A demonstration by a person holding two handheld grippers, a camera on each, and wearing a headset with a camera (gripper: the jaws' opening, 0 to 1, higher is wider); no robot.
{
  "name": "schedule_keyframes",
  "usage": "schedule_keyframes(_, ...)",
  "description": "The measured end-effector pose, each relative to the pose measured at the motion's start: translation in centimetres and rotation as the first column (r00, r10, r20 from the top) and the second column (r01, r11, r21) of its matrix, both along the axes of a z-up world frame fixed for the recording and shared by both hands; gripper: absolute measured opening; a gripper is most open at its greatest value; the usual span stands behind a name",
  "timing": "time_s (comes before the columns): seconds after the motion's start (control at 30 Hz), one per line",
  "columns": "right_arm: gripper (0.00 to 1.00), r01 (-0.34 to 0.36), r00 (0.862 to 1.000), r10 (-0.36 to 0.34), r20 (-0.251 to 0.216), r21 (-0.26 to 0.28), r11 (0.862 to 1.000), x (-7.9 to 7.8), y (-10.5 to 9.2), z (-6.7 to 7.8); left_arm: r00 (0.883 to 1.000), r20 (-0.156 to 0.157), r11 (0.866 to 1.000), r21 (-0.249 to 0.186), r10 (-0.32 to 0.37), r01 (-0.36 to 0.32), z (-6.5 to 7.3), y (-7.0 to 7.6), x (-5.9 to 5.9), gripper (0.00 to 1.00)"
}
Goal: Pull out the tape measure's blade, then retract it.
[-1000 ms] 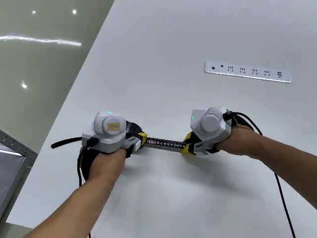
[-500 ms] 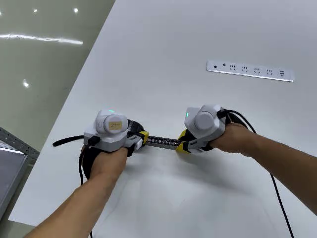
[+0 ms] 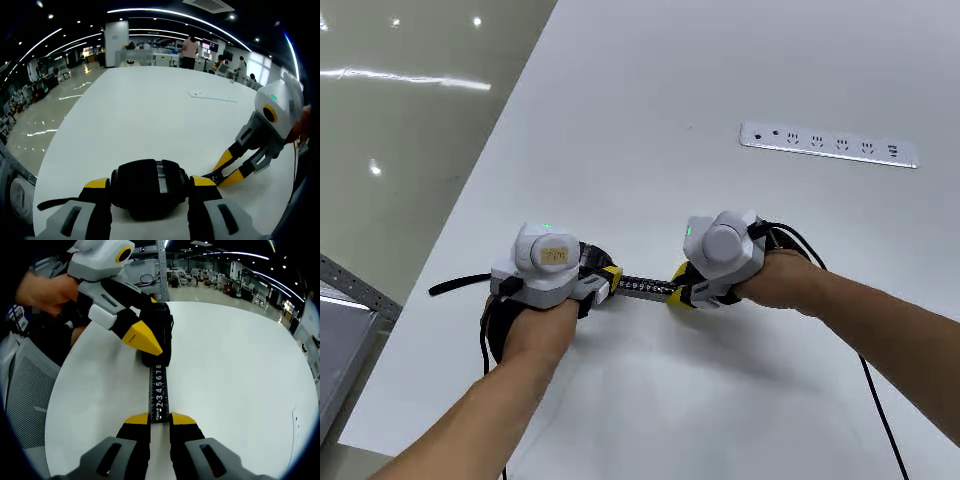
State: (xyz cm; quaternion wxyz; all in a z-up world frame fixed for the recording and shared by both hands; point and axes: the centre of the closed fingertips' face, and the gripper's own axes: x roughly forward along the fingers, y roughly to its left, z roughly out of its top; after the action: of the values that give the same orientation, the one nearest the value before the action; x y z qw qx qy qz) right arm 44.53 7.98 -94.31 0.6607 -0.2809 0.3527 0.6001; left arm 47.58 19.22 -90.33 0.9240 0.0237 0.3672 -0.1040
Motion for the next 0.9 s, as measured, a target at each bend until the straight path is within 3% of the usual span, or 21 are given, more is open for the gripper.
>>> schedule_keyframes(0.9, 0.13, -0.017, 1.000, 0.017, 0.008, 0.014, 1.000, 0.3, 2.4, 0.3, 1.000, 0.006, 1.000, 0.001, -0.008, 0.008, 0.1, 0.0, 0.0, 0.58)
